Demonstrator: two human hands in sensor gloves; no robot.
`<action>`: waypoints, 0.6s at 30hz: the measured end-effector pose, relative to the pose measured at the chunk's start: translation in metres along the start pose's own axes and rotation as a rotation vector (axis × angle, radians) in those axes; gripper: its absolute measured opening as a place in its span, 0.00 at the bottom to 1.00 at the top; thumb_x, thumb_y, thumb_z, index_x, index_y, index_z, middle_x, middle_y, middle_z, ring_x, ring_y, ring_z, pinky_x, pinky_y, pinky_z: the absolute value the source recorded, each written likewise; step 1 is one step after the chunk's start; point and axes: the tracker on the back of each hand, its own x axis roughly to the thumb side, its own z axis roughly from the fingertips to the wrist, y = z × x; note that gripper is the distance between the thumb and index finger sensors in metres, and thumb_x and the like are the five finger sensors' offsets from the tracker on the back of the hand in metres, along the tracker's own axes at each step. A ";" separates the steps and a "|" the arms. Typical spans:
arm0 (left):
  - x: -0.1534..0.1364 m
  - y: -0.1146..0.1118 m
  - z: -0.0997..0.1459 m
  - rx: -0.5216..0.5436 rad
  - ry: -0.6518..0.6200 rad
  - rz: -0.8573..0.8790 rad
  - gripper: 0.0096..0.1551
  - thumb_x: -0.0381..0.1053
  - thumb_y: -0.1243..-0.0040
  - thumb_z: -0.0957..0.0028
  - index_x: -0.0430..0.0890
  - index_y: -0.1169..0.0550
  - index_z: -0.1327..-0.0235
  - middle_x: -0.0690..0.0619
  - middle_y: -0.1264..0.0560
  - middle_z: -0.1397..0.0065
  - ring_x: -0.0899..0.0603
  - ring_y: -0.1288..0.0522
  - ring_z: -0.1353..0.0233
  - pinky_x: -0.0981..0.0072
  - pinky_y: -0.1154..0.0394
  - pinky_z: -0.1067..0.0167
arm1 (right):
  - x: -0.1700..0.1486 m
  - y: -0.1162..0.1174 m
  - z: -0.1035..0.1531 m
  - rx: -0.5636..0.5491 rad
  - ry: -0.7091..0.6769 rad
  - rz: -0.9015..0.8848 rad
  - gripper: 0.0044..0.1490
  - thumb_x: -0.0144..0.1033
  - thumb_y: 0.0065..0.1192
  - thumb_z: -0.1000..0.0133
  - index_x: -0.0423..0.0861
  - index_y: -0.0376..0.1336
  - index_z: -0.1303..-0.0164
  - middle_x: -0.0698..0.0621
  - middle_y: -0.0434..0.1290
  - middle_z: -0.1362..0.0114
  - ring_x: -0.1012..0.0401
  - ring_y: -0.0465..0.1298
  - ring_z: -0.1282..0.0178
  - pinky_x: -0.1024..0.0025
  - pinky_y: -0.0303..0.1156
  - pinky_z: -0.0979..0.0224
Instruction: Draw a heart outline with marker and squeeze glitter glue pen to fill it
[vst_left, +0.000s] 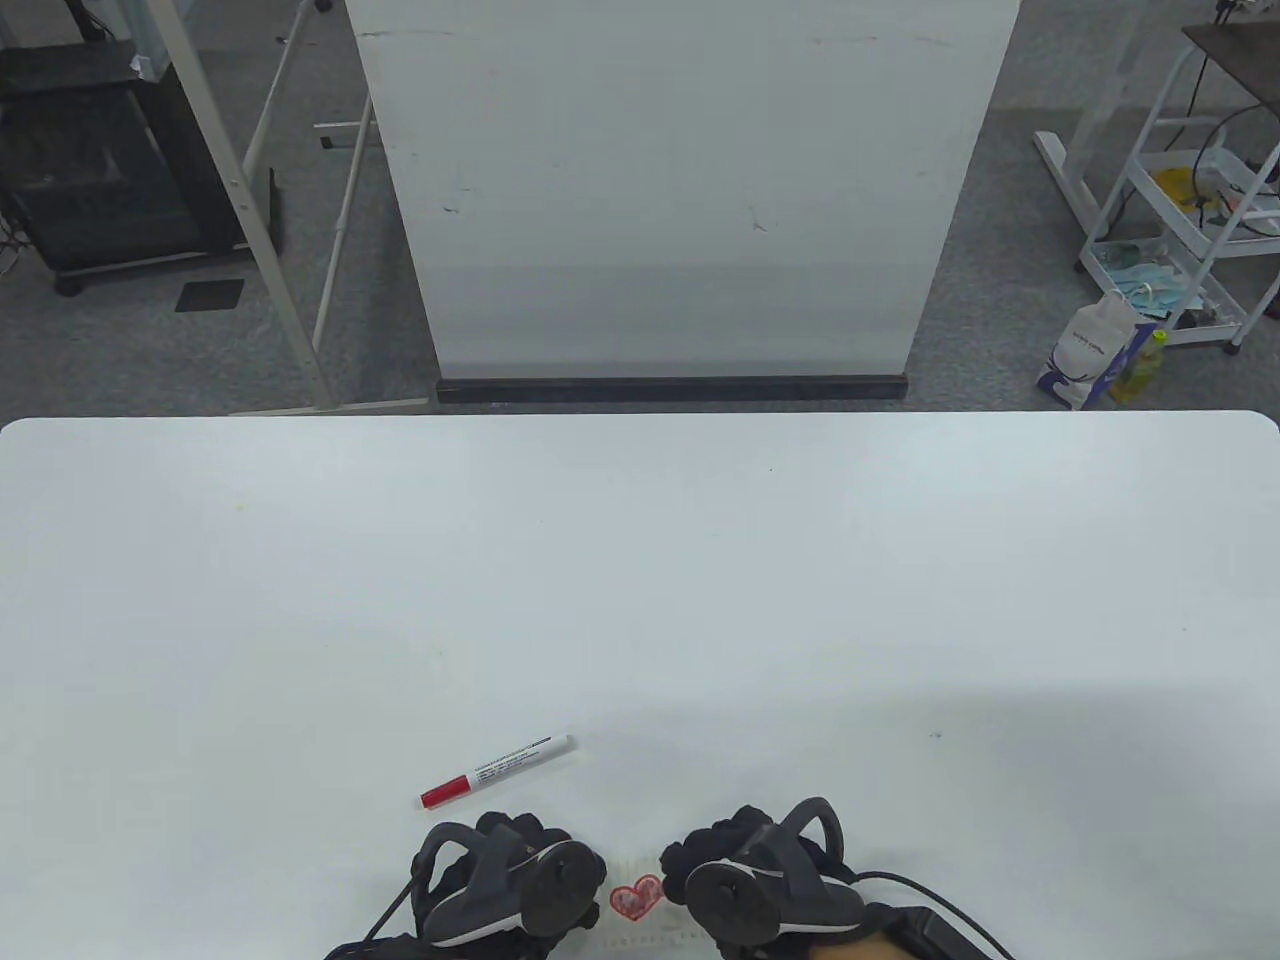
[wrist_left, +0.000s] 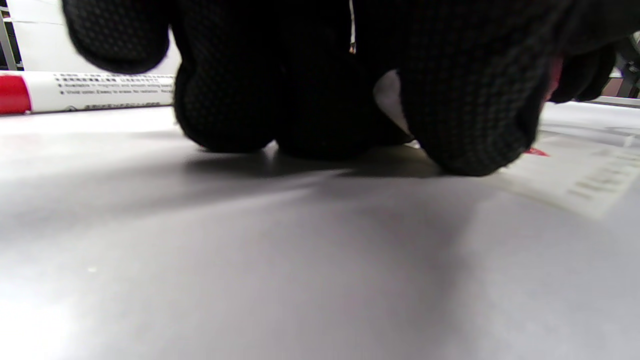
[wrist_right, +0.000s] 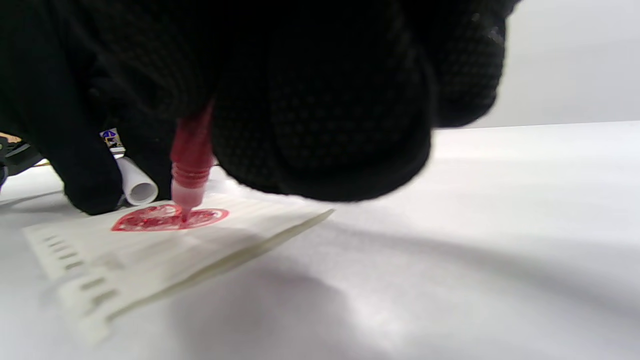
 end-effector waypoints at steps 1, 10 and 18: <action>0.000 0.000 0.000 0.000 0.000 0.000 0.24 0.59 0.24 0.58 0.54 0.14 0.50 0.51 0.13 0.49 0.38 0.17 0.47 0.34 0.29 0.38 | 0.000 0.000 0.000 -0.002 0.001 0.002 0.24 0.46 0.70 0.58 0.47 0.81 0.59 0.47 0.88 0.62 0.62 0.88 0.73 0.63 0.84 0.50; 0.000 0.000 0.000 0.000 0.000 0.000 0.24 0.59 0.24 0.58 0.54 0.14 0.50 0.51 0.13 0.49 0.38 0.17 0.47 0.34 0.29 0.38 | -0.001 0.001 0.000 -0.048 0.025 0.033 0.24 0.46 0.70 0.57 0.48 0.80 0.57 0.47 0.88 0.61 0.62 0.88 0.71 0.63 0.84 0.49; 0.000 0.000 0.000 0.001 0.001 0.000 0.24 0.59 0.24 0.58 0.54 0.14 0.50 0.51 0.13 0.49 0.38 0.17 0.47 0.34 0.29 0.38 | -0.001 -0.001 0.000 -0.041 0.032 0.052 0.24 0.46 0.69 0.57 0.47 0.80 0.57 0.47 0.88 0.61 0.62 0.88 0.72 0.63 0.84 0.50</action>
